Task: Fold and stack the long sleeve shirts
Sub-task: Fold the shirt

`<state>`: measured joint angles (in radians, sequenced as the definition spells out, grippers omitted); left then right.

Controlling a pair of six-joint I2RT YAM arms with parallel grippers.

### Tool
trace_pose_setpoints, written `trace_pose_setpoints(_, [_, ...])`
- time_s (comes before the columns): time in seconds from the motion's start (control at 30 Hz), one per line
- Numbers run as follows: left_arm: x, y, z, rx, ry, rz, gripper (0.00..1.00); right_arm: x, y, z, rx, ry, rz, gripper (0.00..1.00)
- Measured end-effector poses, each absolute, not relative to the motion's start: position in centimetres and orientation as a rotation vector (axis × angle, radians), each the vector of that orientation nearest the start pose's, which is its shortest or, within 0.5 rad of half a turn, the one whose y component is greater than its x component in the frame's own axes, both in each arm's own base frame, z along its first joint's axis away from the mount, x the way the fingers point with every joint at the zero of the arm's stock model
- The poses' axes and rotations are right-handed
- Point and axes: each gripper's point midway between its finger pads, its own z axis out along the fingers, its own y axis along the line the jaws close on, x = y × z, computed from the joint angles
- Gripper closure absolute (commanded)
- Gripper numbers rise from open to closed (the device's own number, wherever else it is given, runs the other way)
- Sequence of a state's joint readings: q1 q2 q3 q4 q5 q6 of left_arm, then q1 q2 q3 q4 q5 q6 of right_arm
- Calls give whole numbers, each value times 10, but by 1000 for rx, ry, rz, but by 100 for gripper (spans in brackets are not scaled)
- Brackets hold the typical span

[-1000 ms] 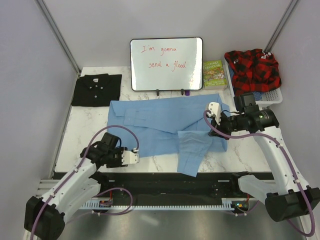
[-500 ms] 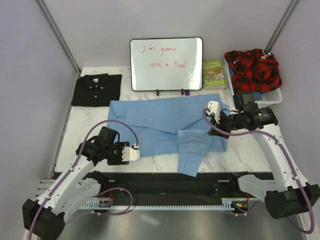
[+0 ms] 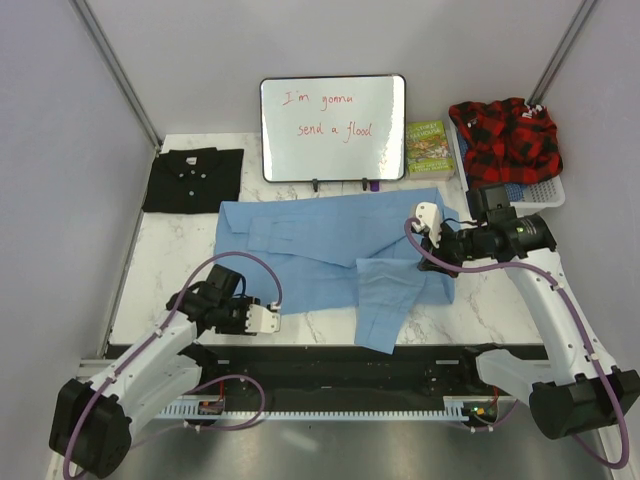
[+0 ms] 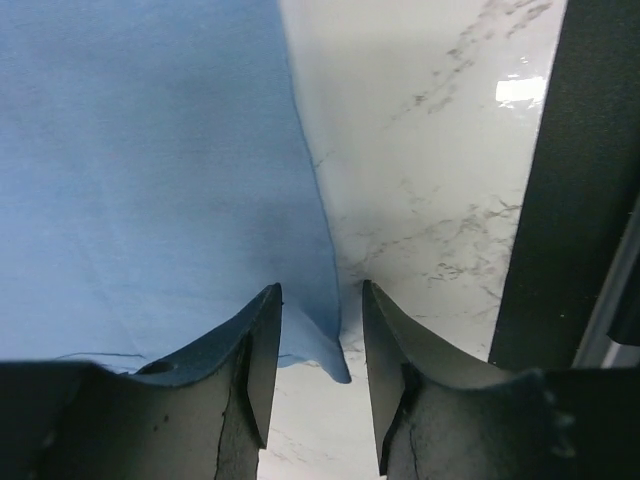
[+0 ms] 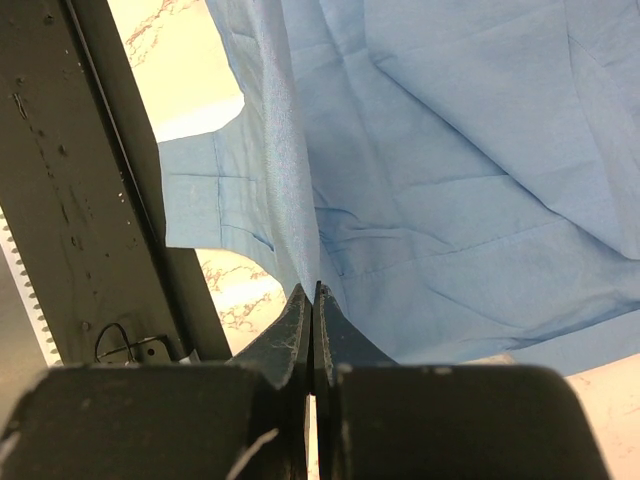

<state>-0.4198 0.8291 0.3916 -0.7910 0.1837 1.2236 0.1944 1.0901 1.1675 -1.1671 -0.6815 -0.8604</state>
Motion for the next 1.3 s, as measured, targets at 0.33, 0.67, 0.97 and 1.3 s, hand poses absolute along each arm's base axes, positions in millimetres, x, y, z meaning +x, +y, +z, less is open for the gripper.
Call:
trace_pose_setpoints(0.33, [157,-58,17,-2682,-2344,-23,98,192,125,215,-1392,1960,601,100])
trace_pose_setpoints(0.67, [141,-61,78,-2822,-2350,-25,98,183,123,242,-1392,1914,565,100])
trace_pose_setpoints(0.97, [191,-70,107,-2719,-2462,-37,98,240,127,258,-1454,1901,501,100])
trace_pose_setpoints(1.3, [273,-54,106,-2537,-2697,-113,97,313,133,250,-1540,1879,439,100])
